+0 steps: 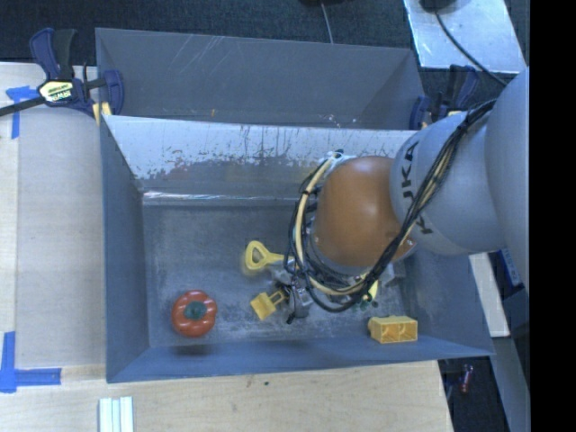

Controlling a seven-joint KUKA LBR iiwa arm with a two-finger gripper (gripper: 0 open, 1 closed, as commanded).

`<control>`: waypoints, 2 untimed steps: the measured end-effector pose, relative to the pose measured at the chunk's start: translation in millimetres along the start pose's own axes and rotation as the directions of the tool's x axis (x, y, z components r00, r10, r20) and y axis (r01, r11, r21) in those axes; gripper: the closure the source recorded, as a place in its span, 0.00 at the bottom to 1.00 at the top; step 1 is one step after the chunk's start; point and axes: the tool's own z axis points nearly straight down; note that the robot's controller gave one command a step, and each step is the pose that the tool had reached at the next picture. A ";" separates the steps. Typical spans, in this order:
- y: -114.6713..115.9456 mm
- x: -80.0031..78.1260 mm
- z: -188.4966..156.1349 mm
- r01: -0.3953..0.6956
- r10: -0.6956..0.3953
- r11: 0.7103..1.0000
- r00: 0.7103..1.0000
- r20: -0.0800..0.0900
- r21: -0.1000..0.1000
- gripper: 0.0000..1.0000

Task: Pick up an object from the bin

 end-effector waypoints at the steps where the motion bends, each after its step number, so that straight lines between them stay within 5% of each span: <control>1: 0.1 0.0 0.0 0.000 0.000 1.000 1.000 0.000 0.000 1.00; 2: 2.8 1.5 -75.9 0.028 -0.028 1.000 1.000 0.006 0.001 1.00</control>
Offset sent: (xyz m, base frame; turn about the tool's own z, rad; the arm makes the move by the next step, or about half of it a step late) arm -0.0059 0.0020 0.0743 -0.0290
